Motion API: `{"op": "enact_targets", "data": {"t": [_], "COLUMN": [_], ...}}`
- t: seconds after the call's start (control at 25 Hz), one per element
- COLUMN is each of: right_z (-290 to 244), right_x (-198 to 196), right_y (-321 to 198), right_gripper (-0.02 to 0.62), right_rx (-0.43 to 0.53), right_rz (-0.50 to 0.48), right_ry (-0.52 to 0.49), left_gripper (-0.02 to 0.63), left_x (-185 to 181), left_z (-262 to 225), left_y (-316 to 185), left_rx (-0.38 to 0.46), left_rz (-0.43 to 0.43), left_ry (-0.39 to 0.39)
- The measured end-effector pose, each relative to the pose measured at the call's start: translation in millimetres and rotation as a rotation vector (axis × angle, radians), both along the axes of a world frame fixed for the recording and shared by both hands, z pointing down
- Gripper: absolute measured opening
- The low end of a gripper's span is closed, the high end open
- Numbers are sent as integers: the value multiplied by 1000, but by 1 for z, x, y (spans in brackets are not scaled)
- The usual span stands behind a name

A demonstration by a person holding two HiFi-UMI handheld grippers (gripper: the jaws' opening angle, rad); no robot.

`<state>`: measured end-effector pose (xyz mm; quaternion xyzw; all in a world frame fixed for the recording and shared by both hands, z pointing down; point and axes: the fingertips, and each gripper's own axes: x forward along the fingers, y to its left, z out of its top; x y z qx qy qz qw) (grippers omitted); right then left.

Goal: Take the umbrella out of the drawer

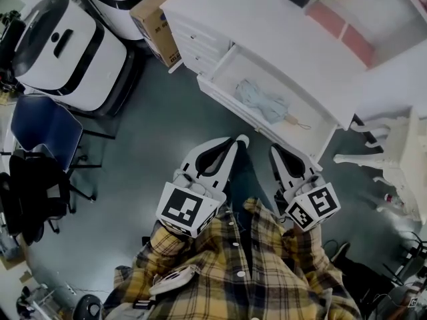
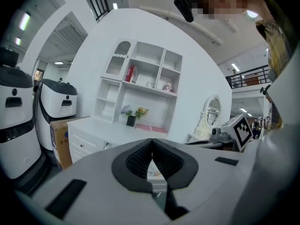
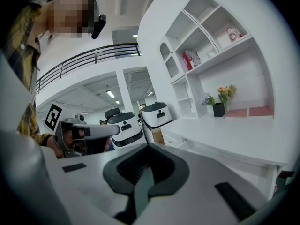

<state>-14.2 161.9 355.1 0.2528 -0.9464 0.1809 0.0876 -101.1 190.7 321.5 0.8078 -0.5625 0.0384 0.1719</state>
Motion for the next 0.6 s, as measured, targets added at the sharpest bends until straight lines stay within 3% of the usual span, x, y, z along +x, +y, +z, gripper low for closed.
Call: {"op": "enact_targets", "data": {"t": [0.6], "right_z": [0], "right_x": [-26], "right_y": [-137], "right_gripper": [17], "right_rx": [-27], "right_rz": [29], "right_ry": [-20], "left_gripper": [21], "left_x": [-17], "left_z": [-1], "left_y": [-144], "left_rx": [-17], "left_rz": [73], "left_ry": [-42]}}
